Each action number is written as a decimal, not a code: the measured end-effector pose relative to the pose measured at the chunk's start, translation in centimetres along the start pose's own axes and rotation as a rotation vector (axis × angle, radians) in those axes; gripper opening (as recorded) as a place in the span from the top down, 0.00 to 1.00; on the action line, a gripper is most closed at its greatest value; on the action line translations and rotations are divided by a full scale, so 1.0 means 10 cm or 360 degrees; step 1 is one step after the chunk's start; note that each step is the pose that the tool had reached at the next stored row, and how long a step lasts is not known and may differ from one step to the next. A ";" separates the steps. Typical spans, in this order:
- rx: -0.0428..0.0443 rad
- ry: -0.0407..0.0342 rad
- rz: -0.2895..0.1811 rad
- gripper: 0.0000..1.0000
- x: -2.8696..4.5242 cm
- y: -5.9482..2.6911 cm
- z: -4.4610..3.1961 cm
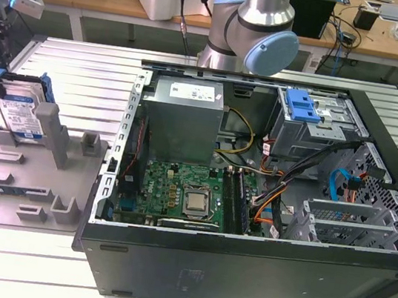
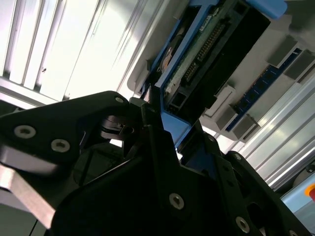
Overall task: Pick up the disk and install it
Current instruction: 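Pick up the disk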
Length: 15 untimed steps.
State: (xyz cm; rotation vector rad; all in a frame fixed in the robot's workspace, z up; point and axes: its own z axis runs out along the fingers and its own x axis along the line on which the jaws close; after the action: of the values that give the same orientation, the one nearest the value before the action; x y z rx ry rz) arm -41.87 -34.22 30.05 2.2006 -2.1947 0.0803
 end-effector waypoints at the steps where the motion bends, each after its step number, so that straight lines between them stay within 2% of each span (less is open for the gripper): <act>1: 0.0000 0.0000 0.0000 0.64 0.001 0.000 -0.010; 15: 0.0000 0.0000 0.0000 0.64 0.013 -0.003 -0.214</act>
State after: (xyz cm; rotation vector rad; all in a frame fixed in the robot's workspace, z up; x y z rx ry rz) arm -41.87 -34.22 32.19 2.2006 -2.1948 0.0805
